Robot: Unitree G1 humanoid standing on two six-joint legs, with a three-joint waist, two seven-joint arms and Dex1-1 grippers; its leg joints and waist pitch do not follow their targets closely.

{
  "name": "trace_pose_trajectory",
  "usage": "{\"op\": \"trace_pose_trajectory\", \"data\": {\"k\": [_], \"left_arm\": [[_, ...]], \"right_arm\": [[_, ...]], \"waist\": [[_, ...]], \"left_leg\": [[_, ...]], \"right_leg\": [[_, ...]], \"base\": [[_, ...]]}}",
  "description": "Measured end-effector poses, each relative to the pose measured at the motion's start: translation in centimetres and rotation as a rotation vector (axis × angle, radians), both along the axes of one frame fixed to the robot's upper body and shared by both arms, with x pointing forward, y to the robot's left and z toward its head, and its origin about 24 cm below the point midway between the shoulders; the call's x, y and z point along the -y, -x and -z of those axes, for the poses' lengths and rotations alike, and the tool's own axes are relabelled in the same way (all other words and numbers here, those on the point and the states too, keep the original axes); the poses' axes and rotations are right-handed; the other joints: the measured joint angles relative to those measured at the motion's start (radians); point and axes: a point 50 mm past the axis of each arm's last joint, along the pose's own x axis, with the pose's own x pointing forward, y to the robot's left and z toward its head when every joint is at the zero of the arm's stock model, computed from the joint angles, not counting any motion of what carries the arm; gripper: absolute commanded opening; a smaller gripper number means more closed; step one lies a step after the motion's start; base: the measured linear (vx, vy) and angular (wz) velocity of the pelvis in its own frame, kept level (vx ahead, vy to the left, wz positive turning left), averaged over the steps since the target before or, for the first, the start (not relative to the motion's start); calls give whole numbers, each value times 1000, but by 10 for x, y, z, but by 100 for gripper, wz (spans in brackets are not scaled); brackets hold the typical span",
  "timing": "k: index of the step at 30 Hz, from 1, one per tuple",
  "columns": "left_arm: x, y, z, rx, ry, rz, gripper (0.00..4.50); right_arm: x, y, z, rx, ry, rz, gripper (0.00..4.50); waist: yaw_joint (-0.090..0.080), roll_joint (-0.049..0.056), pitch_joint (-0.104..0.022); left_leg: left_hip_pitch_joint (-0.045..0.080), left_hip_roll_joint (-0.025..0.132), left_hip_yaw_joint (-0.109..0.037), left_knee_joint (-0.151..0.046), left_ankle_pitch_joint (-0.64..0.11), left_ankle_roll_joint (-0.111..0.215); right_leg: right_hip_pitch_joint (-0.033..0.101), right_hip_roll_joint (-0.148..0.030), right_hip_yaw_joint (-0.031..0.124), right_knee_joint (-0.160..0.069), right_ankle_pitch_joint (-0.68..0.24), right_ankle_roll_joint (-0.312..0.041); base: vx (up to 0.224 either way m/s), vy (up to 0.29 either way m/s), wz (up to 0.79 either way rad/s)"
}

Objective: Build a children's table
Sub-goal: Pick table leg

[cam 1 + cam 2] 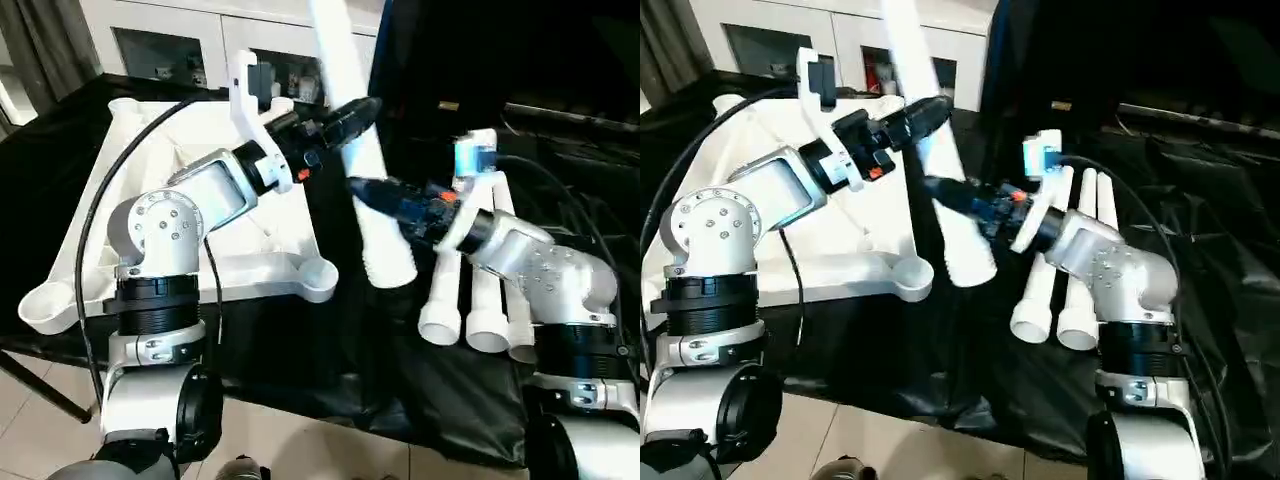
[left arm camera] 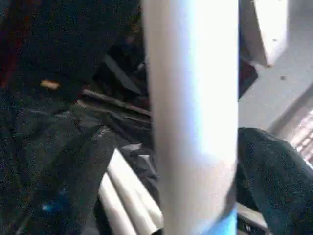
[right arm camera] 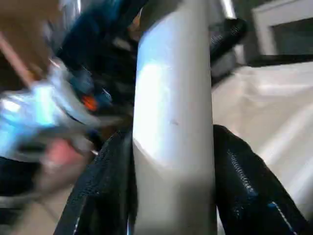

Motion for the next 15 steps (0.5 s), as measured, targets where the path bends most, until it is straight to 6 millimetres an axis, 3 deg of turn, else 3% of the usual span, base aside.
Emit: {"op": "trace_pose_trajectory", "data": {"k": [5,6,10,15], "left_arm": [[0,-5,8,-71,-41,-106,364],[1,-5,9,-82,-36,-118,327],[-1,-8,13,-122,-33,-181,318],[-3,-10,16,-164,-25,-244,273]], "right_arm": [[-21,-2,4,126,207,83,185],[-26,-3,5,143,237,104,185],[-38,-6,7,177,271,182,185],[-40,-12,9,198,323,284,185]], "waist": [[-3,-3,1],[-2,-4,2],[-3,-7,4],[-2,-12,7]], "left_leg": [[0,0,0,0,0,0],[-1,0,0,0,0,0],[-2,0,0,0,0,0],[-3,0,0,0,0,0]], "right_leg": [[0,0,0,0,-1,1],[-1,0,0,0,-1,1],[-1,0,0,-1,-1,1],[-1,0,0,-2,-1,1]], "base": [[0,0,0],[0,0,0],[0,0,0],[0,0,0]]}}
